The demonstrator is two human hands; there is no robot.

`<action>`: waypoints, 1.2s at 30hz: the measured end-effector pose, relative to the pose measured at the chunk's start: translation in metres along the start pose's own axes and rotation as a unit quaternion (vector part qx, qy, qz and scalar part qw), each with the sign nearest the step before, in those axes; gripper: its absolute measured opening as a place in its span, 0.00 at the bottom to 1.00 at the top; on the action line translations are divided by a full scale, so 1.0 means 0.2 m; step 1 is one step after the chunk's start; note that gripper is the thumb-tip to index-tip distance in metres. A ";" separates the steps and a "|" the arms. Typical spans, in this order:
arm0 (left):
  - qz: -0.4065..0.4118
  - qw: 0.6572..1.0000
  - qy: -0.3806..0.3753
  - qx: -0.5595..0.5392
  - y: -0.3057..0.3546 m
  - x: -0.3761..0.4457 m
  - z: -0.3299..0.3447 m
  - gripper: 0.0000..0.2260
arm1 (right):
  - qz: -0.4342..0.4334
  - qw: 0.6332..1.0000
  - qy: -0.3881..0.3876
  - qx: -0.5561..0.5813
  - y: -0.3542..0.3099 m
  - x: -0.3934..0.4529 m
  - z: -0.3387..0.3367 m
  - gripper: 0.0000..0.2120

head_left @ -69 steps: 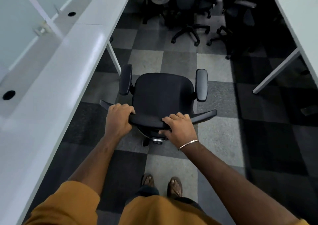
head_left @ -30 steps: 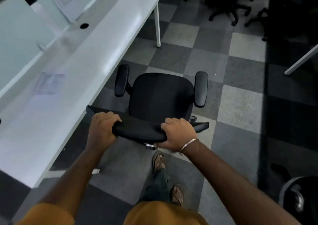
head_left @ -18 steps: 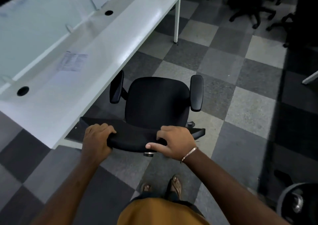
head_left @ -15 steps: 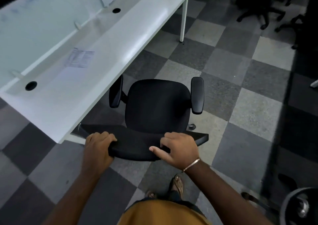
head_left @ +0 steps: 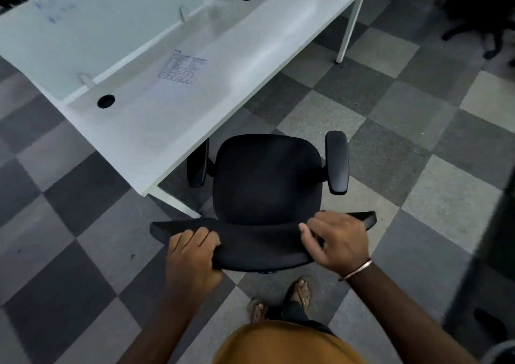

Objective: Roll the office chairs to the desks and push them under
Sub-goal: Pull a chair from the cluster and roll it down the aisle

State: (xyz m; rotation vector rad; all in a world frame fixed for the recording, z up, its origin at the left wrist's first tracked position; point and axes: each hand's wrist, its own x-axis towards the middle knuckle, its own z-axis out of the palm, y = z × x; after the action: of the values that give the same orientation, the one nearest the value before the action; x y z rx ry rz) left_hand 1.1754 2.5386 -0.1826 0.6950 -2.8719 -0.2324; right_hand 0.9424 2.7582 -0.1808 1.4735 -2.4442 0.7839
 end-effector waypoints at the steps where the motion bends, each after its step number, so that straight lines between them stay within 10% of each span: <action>1: -0.001 1.000 -0.001 -0.002 0.01 0.03 -0.01 0.11 | 0.004 1.000 -0.001 0.001 0.03 0.03 -0.01 0.18; 36: -0.066 0.995 -0.057 0.054 0.26 0.53 0.03 0.13 | -0.154 0.964 -0.104 0.191 0.84 1.18 0.20 0.14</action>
State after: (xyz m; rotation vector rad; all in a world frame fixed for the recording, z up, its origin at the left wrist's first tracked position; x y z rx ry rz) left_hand 1.0583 2.5350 -0.1646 0.9209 -2.9685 -0.1385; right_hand 0.6847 2.6181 -0.1748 2.1107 -2.1938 1.1252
